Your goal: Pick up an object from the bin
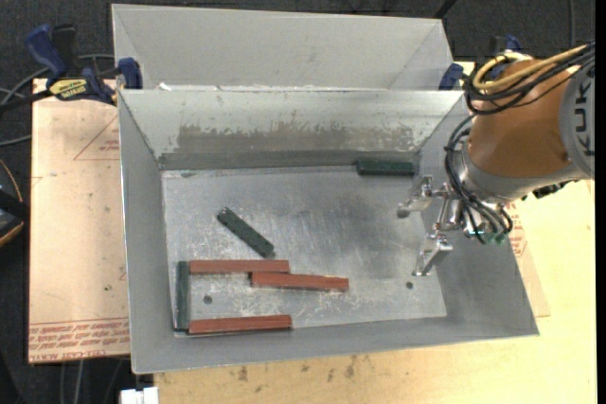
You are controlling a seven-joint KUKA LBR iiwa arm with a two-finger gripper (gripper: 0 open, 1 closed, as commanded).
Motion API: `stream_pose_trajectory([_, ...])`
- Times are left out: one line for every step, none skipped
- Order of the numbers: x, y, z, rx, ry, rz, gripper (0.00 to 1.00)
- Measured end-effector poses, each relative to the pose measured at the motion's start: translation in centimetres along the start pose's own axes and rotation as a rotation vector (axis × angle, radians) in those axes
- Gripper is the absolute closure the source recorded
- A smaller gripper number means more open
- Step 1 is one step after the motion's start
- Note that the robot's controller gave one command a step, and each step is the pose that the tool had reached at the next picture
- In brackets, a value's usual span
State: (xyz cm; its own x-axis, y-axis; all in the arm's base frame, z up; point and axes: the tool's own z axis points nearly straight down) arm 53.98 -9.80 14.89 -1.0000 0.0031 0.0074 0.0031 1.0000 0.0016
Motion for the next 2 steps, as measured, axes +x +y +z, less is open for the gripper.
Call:
stream_pose_trajectory([-0.2, 0.0, -0.4, 0.001, -0.008, -0.002, 0.00])
stream_pose_trajectory([3.0, 6.3, 7.4, 0.001, -0.014, -0.074, 1.00])
